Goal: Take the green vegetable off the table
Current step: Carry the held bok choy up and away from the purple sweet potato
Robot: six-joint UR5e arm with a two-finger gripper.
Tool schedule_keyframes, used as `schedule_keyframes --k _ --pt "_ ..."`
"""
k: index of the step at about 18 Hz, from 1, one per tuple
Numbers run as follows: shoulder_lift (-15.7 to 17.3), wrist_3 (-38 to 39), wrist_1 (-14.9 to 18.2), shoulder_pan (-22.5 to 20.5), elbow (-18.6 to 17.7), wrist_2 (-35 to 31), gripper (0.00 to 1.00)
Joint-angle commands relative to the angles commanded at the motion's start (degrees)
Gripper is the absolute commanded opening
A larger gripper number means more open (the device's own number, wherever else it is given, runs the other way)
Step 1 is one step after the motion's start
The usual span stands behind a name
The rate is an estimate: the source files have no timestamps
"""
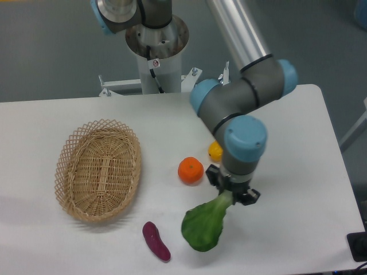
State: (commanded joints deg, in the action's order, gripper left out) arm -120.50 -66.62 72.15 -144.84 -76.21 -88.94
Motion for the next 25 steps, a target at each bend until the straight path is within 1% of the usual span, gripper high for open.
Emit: schedule_keyframes --k 3,4,7,10,13,15,20,23,25 --pt "0.0 -1.9 0.3 -2.0 1.1 -0.1 0.16" --pt "-0.1 -3.1 0.4 -3.2 2.0 -0.1 0.16" --pt "-0.6 -6.1 0.4 -5.5 3.1 -0.1 0.16" --pt "-1.0 -8.4 0.4 -6.9 3.6 -0.3 0.16" --pt "-1.8 -8.8 0.5 -7.0 4.8 -0.4 0.16" --pt "-2.5 -8.8 1.3 -7.0 6.0 -0.4 0.16" --pt "-2.5 -9.2 1.4 -7.0 6.0 -0.5 0.17" --pt "-2.5 -13.2 1.4 -7.0 6.0 -1.0 0.18" --pt "-2.5 -13.4 1.3 -7.0 6.0 -1.0 0.17"
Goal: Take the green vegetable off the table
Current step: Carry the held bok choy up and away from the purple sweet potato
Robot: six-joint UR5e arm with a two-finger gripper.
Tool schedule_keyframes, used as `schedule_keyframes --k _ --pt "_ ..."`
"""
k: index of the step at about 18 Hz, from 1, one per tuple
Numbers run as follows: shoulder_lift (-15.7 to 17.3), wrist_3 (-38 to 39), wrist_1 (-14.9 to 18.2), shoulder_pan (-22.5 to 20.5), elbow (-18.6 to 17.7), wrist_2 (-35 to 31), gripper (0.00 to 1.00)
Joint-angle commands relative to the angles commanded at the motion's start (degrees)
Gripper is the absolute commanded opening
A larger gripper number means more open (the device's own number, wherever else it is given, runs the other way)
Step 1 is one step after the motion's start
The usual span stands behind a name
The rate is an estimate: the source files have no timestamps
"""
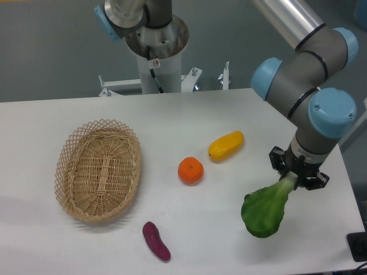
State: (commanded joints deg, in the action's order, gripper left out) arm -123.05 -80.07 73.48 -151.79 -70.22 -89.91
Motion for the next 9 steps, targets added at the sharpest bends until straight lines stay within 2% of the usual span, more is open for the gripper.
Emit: schedule_keyframes --k 9 --pt "0.1 0.0 -0.1 0.0 -0.4 0.0 0.18"
